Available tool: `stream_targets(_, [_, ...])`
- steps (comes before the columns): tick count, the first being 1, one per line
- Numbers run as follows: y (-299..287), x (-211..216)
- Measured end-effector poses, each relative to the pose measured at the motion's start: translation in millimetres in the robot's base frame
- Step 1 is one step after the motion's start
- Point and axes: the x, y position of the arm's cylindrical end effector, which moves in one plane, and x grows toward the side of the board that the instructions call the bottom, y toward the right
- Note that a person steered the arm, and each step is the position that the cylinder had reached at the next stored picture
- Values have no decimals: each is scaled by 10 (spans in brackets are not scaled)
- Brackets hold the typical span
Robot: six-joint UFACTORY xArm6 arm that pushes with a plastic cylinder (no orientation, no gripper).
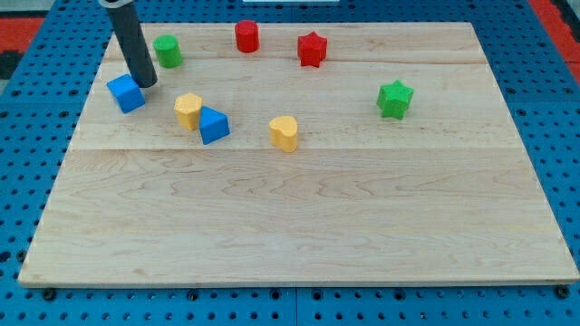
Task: Slide the blue cube a bit to the left
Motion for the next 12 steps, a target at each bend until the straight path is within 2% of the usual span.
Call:
stream_targets(2, [887, 136])
stream_targets(4, [893, 550])
stream_targets(6, [1086, 465])
stream_targets(7, [1391, 460])
stream_targets(9, [2432, 489])
stream_targets(11, [2732, 800])
stream_targets(12, [3757, 810])
